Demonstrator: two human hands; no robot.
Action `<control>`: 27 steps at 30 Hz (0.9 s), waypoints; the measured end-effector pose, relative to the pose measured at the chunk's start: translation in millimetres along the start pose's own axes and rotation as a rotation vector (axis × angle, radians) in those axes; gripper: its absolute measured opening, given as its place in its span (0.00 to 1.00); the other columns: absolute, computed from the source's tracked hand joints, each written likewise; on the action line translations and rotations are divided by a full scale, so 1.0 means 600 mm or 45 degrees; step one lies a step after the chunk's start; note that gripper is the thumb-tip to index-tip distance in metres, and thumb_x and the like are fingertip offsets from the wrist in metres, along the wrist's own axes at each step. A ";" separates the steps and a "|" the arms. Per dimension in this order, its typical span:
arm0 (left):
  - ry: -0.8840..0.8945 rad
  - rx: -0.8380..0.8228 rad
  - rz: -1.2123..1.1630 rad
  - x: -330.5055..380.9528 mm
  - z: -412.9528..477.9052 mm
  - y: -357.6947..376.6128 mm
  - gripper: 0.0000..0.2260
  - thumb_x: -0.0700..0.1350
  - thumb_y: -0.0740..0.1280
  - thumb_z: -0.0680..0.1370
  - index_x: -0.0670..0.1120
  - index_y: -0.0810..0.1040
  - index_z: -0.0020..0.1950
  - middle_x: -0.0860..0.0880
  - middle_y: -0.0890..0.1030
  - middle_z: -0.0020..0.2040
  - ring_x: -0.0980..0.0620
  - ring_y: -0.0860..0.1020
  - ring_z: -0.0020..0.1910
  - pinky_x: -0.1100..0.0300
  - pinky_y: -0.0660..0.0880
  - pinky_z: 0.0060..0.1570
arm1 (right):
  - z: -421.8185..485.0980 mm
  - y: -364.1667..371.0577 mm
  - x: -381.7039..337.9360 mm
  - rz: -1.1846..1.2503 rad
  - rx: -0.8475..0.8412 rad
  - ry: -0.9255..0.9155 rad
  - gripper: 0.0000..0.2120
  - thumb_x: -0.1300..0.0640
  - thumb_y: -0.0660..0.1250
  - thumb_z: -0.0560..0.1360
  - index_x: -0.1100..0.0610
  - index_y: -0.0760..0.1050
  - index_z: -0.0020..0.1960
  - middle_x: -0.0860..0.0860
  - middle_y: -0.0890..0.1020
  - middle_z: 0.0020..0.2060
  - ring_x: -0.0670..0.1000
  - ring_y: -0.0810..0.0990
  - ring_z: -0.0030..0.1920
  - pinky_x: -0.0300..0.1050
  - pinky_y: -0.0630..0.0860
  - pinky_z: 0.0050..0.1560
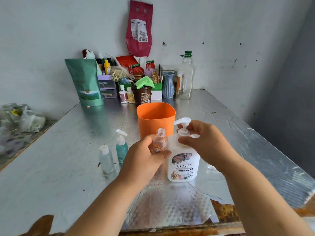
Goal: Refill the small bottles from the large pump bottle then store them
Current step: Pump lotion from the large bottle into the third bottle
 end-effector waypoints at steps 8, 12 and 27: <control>0.007 -0.057 0.203 0.035 0.003 0.003 0.20 0.50 0.76 0.72 0.57 0.77 0.63 0.55 0.83 0.54 0.52 0.80 0.54 0.53 0.76 0.57 | -0.006 -0.026 -0.002 0.279 -0.325 0.089 0.20 0.71 0.61 0.73 0.49 0.79 0.54 0.41 0.85 0.49 0.39 0.82 0.52 0.36 0.75 0.57; 0.063 -0.052 0.264 0.052 0.003 -0.001 0.18 0.51 0.75 0.72 0.56 0.77 0.61 0.56 0.82 0.56 0.53 0.80 0.55 0.54 0.76 0.56 | 0.009 -0.050 -0.006 0.558 -0.044 0.242 0.10 0.60 0.60 0.79 0.53 0.79 0.53 0.49 0.86 0.46 0.49 0.82 0.54 0.49 0.74 0.63; 0.126 -0.035 0.302 0.068 0.007 -0.007 0.18 0.50 0.74 0.73 0.56 0.77 0.62 0.57 0.79 0.60 0.56 0.77 0.56 0.61 0.73 0.55 | 0.087 0.013 -0.056 -0.405 -0.210 0.121 0.15 0.63 0.53 0.81 0.67 0.72 0.62 0.64 0.76 0.59 0.64 0.74 0.60 0.57 0.72 0.61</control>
Point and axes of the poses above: each hand's wrist, its own z-axis towards the middle knuckle, its own y-axis out of the palm, x = y × z, the point moved 4 cm from there along z, towards the middle knuckle
